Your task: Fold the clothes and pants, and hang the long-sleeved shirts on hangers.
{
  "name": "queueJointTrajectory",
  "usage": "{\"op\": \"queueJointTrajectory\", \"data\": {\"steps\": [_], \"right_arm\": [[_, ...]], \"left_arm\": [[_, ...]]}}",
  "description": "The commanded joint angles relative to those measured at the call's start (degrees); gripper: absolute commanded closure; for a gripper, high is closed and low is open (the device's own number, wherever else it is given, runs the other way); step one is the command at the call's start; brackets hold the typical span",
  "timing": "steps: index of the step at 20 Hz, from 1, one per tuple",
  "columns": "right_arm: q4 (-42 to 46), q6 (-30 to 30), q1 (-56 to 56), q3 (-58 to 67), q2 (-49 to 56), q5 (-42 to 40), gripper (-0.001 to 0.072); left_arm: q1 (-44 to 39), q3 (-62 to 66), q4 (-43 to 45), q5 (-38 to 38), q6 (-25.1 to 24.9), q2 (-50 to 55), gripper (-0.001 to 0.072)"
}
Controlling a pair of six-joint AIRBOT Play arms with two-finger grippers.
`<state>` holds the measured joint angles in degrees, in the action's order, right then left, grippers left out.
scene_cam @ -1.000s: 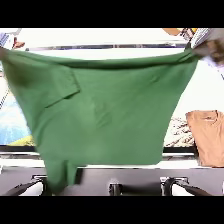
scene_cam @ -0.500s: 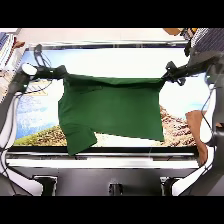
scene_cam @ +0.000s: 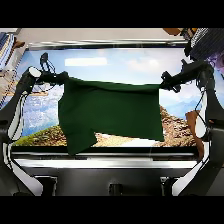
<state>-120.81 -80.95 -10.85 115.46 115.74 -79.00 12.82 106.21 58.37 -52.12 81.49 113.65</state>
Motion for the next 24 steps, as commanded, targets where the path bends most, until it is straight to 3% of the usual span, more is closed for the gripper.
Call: {"op": "queueJointTrajectory", "data": {"steps": [1,10,17,18,19,20,21,22,24], "right_arm": [[2.99,1.33,0.0,0.04,0.26,-8.59,0.0678],[6.12,2.34,2.4,-0.02,2.78,-12.66,0.0678],[13.81,2.32,3.91,-0.02,4.7,-15.52,0.0677],[14.67,2.29,3.91,-0.02,4.81,-15.39,0.0651],[15.3,2.16,3.91,-0.02,4.94,-15.32,0.0522],[15.34,2.01,3.91,-0.02,5.03,-15.26,0.0455],[15.32,1.38,3.91,-0.02,4.96,-15.28,0.0452],[15.19,0.74,3.91,0.02,4.72,-15.72,0.041],[15.72,-1.31,3.67,0.0,2.54,-15.93,0.0275]], "left_arm": [[1.27,0.22,1.86,-10.08,-1.62,0.28,0.0693],[1.51,0.22,6.64,-15.54,-1.86,0.7,0.0693],[1.38,0.22,8.28,-20.81,-2.05,2.8,0.0692],[1.38,0.22,8.26,-20.94,-2.01,2.95,0.0688],[1.38,0.22,8.28,-20.98,-2.01,3.02,0.0659],[1.38,0.24,8.28,-21.0,-1.73,2.99,0.0527],[1.44,0.24,8.28,-21.03,-1.05,2.84,0.0298],[1.53,0.26,8.33,-21.11,-0.46,2.43,0.0141],[2.25,0.26,8.57,-21.86,-0.48,0.68,0.0097]]}}
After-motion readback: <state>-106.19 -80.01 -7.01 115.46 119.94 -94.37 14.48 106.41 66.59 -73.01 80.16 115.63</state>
